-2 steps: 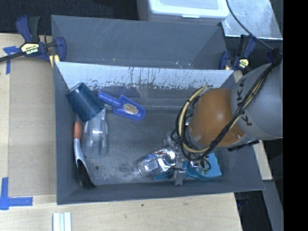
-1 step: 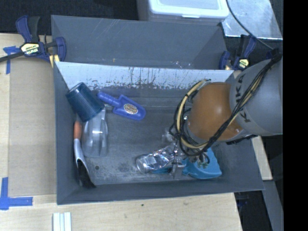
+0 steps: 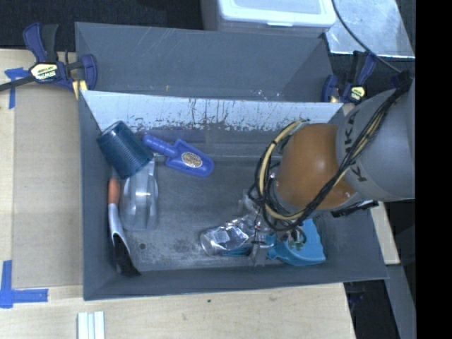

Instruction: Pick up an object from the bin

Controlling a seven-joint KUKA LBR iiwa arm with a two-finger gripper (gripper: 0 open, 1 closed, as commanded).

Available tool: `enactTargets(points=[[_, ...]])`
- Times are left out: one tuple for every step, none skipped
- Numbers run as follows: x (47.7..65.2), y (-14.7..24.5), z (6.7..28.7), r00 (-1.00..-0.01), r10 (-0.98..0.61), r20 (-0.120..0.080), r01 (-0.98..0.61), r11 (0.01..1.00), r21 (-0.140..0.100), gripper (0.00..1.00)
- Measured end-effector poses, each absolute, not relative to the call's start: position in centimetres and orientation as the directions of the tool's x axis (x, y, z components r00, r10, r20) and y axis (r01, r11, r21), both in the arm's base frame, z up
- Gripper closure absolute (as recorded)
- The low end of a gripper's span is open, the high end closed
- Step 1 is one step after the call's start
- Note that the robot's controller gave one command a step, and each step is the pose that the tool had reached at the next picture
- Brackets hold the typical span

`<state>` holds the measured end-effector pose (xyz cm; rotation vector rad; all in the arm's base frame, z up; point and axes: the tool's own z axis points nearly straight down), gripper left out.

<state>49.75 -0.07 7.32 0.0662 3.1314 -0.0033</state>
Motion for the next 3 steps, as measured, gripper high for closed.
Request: enactTargets(points=[[49.7,0.5,7.7,-1.0,0.018,-0.015,0.018,1.0,-0.003,0.0],[49.6,1.8,7.1,-0.999,0.033,-0.01,0.033,0.999,-0.004,0.0],[49.2,1.9,7.7,-0.999,0.034,-0.015,0.034,0.999,-0.004,1.0]])
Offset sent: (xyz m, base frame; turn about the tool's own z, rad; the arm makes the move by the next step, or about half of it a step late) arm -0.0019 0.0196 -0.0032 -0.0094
